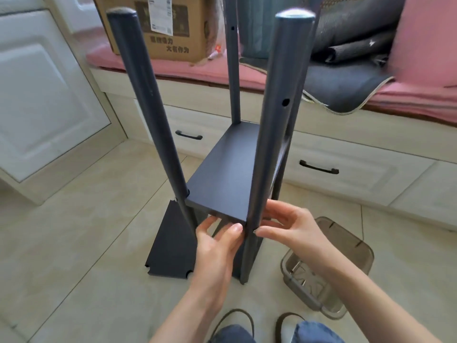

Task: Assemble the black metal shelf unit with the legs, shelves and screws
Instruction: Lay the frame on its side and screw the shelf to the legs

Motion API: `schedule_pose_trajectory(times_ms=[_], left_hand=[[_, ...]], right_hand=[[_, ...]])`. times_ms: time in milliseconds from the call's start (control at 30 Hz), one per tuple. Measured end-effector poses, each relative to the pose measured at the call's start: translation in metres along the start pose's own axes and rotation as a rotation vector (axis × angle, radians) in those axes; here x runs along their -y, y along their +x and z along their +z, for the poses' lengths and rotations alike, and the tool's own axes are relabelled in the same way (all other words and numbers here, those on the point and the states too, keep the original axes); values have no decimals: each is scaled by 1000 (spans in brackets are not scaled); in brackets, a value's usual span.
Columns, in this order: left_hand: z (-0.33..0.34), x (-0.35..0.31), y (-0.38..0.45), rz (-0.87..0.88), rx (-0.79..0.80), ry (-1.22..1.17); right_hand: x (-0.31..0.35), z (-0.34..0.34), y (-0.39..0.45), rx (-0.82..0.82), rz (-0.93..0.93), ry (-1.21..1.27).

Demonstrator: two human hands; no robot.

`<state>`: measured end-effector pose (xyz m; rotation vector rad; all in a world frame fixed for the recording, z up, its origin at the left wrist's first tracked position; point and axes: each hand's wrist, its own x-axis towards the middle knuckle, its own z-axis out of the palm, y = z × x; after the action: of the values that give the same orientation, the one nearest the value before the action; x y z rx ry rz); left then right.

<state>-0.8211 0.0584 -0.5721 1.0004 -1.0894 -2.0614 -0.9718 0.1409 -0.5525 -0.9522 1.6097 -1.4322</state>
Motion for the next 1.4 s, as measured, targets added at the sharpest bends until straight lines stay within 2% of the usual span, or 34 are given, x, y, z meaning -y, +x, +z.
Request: schedule_pose_trajectory(times_ms=[100,200,267,300,333,400,500,733,800,933,1000,1100,1200,1300,1400], left_hand=[[-8,2,-15,151,-138,210],[-15,-4,-24,509,-203,588],[-17,-12,-15,786,-123,987],[-19,-14,-5,880,-37,1154],[-19,-16,5,901,56,1263],[-17,-22,21,837,194,1351],[-14,-29,36,848,287,1400],[-14,-34,38,838,312,1390],[-14,-34,37,849,311,1391],[-14,-31,36,884,284,1378],[-12,-32,34,893,267,1374],[-7,-34,31,853,259,1375],[1,-39,28,716,228,1362],[11,-47,27,604,244,1330],[16,-53,27,585,301,1340]], right_hand=[[1,4,-3,-23,-3,-14],[1,5,-4,-37,-20,-32],[1,3,-2,-29,-37,-36],[0,2,-1,-22,-47,-31],[-1,1,0,-13,-56,-22],[-3,-1,3,1,-69,-5],[-6,-4,6,17,-77,-9],[-8,-13,9,52,-38,-81],[-7,-18,7,15,-25,-90],[-7,-24,9,-181,38,89],[-8,-22,21,-264,149,172],[-3,-16,45,-178,354,440],[6,-7,64,-108,392,676],[10,0,74,-105,344,700],[8,0,76,-79,333,644]])
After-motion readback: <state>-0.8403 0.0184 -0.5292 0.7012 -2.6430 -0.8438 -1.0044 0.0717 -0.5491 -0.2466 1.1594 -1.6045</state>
